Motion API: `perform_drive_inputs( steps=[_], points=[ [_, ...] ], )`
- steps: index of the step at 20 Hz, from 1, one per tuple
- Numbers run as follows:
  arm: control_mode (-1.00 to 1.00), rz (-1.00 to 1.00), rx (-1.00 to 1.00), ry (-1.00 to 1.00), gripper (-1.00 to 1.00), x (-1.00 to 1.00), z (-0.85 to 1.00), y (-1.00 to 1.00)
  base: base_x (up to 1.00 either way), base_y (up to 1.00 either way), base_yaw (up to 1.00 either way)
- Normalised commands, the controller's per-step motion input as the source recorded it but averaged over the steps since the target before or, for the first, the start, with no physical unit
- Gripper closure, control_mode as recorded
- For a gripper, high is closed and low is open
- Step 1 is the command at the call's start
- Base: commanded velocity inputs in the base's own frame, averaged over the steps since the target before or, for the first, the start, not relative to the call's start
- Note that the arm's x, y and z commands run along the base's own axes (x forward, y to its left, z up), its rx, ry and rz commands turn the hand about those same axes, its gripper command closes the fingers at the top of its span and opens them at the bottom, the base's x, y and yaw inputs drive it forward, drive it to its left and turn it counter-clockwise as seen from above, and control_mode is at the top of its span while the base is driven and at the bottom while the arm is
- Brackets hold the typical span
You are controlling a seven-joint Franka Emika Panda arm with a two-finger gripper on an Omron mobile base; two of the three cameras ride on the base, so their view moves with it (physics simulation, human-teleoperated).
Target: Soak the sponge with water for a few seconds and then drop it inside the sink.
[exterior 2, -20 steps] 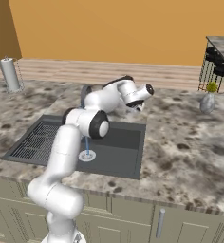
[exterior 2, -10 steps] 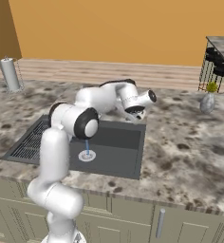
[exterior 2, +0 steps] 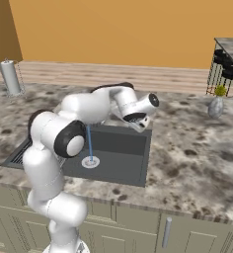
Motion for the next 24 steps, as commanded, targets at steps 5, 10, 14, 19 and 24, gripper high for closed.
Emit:
perform_drive_inputs(
  steps=[5, 10, 14, 19, 24],
  points=[
    [-1.00, 0.00, -0.15, 0.01, -1.00, -0.63, 0.24, 0.00, 0.00, 0.00, 0.00],
    [-1.00, 0.00, -0.12, 0.05, -1.00, -0.62, 0.08, 0.00, 0.00, 0.00, 0.00],
    [-1.00, 0.00, -0.08, 0.01, -1.00, -0.64, 0.00, 0.03, 0.00, 0.00, 0.00],
    [-1.00, 0.00, -0.08, 0.04, -1.00, -0.55, 0.03, 0.24, 0.00, 0.00, 0.00],
    [-1.00, 0.00, -0.06, 0.03, -1.00, -0.43, 0.00, 0.35, 0.00, 0.00, 0.00]
  ],
)
